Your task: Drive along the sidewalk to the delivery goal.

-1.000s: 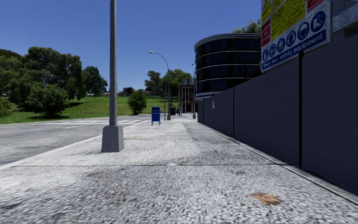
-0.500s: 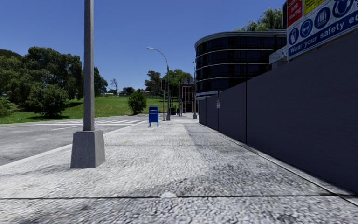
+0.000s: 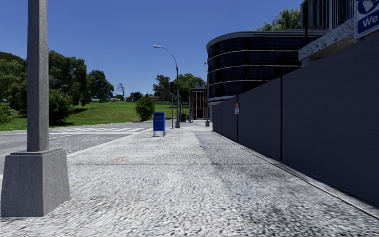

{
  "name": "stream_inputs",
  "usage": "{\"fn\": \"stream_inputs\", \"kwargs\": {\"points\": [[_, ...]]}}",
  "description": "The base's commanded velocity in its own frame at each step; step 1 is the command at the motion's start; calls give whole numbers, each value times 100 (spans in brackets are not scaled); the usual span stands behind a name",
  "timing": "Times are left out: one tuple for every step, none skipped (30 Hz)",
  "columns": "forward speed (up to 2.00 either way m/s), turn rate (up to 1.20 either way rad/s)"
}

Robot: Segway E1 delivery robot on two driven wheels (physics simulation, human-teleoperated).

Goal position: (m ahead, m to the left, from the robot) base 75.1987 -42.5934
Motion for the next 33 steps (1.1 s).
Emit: {"fn": "stream_inputs", "kwargs": {"points": [[200, 0], [200, 0], [200, 0], [200, 0], [200, 0], [200, 0], [200, 0], [200, 0], [200, 0], [200, 0], [200, 0], [200, 0], [200, 0], [200, 0], [200, 0], [200, 0], [200, 0], [200, 0], [200, 0], [200, 0], [200, 0], [200, 0], [200, 0], [200, 0], [200, 0], [200, 0], [200, 0], [200, 0], [199, 0], [199, 0], [198, 0], [198, 0], [198, 0]]}}
